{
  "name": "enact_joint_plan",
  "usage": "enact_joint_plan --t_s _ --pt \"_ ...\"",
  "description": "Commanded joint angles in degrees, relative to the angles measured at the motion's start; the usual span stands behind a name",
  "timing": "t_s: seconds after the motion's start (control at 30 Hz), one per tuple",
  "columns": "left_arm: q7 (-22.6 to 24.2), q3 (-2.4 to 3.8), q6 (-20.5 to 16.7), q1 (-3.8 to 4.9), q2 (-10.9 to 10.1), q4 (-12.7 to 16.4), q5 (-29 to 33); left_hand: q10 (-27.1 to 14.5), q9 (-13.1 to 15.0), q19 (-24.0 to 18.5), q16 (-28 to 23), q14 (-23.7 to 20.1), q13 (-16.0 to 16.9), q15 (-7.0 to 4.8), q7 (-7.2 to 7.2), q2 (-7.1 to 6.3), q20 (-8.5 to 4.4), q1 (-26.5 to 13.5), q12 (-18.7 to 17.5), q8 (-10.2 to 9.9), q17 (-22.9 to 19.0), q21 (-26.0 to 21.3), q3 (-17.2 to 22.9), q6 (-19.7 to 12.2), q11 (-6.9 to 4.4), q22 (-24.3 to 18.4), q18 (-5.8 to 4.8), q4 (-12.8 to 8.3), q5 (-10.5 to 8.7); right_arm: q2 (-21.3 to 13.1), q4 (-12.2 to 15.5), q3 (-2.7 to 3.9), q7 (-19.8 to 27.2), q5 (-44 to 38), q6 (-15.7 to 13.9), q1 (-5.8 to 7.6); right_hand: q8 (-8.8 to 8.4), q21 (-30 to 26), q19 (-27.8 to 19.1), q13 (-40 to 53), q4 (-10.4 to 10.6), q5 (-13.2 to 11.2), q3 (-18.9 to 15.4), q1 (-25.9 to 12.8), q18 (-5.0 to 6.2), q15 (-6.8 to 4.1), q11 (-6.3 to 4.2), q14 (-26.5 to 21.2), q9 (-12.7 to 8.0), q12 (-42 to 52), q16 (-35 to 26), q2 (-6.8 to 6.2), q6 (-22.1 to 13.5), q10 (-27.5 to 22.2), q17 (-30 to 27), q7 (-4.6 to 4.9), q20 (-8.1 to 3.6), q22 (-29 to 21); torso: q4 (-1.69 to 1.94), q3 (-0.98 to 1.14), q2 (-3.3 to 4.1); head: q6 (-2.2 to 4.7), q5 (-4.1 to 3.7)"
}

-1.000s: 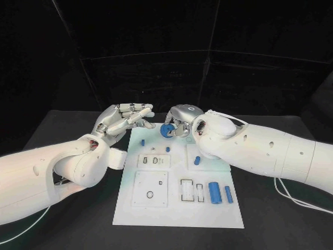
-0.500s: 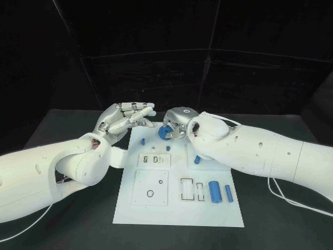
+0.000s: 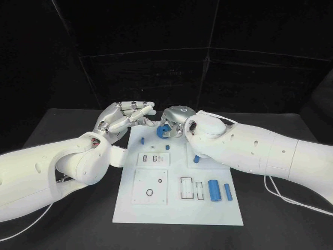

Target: Assemble the parts on the task board

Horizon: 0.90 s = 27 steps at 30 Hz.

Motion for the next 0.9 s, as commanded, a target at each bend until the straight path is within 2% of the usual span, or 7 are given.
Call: enact_joint_plan --t_s 0.03,0.2,0.43,0.8,0.9 --pt "0.19 0.05 0.66 0.08 0.05 0.05 -0.23 -0.08 -0.05 -0.30 -0.30 -0.32 -0.06 -0.06 0.45 0.67 -0.02 0.12 -0.37 -0.28 0.06 -0.25 -0.02 0.07 0.24 -0.10 0.27 -0.40 0.09 0.07 -0.20 -0.04 0.40 -0.46 0.71 0.02 -0.73 0.31 0.29 -0.16 -0.12 -0.05 0.47 -0.88 -0.74 0.25 0.49 3.25 0.00 -0.43 0.27 -0.36 -0.32 -0.04 0.96 0.05 0.18 0.05 0.02 -0.02 -0.03 -0.12 0.06" --pt "0.17 0.05 0.64 0.08 0.03 0.06 -0.23 -0.08 -0.05 -0.30 -0.30 -0.32 -0.06 -0.06 0.45 0.67 -0.02 0.12 -0.37 -0.28 0.06 -0.25 -0.02 0.07 0.24 -0.10 0.27 -0.40 0.09 0.09 -0.29 -0.04 0.42 -0.46 0.97 0.02 -1.57 0.32 0.29 -0.34 -0.30 -0.20 0.64 -1.62 -0.75 0.51 0.80 3.26 -0.02 -0.70 0.29 -0.83 -1.13 -0.22 1.02 0.40 0.39 0.10 0.01 -0.01 -0.03 -0.18 0.09" --pt "0.15 0.05 0.66 0.08 0.01 0.06 -0.23 -0.08 -0.05 -0.30 -0.30 -0.32 -0.06 -0.06 0.45 0.67 -0.02 0.12 -0.37 -0.28 0.06 -0.25 -0.02 0.07 0.24 -0.10 0.27 -0.40 0.09 0.06 -0.17 -0.05 0.41 -0.46 0.88 0.02 -1.77 0.31 0.27 -0.37 -0.33 -0.01 0.65 -1.95 -0.75 0.59 0.88 3.25 0.01 -0.77 0.29 -0.98 -1.25 -0.26 1.02 0.48 0.48 0.08 -0.01 0.02 -0.03 -0.28 0.11" --pt "-0.02 0.06 0.68 0.09 -0.13 0.00 -0.23 -0.01 -0.03 -0.30 -0.33 -0.35 -0.04 -0.08 0.40 0.82 -0.02 0.20 -0.41 -0.31 0.20 -0.26 0.01 0.15 0.21 -0.12 0.28 -0.47 0.09 -0.08 0.09 -0.06 0.31 -0.71 -0.81 0.01 -2.20 0.31 0.24 -0.45 -0.53 0.11 0.53 -2.47 -0.74 0.71 1.00 3.24 0.03 -0.91 0.27 -1.51 -1.55 -0.35 1.00 0.59 0.62 0.08 -0.11 0.00 -0.03 -0.40 0.02" --pt "-0.11 0.06 0.67 0.09 -0.14 -0.05 -0.23 -0.01 -0.03 -0.30 -0.33 -0.35 -0.04 -0.08 0.40 0.82 -0.02 0.20 -0.41 -0.31 0.20 -0.26 0.01 0.15 0.21 -0.12 0.28 -0.47 0.09 -0.20 0.16 -0.06 0.23 -0.79 -1.37 0.02 -2.42 0.30 0.22 -0.46 -0.58 -0.02 0.48 -2.69 -0.73 0.76 1.06 3.24 0.03 -0.96 0.28 -1.63 -1.76 -0.38 1.03 0.65 0.68 0.07 -0.02 0.01 -0.02 -0.51 -0.19"
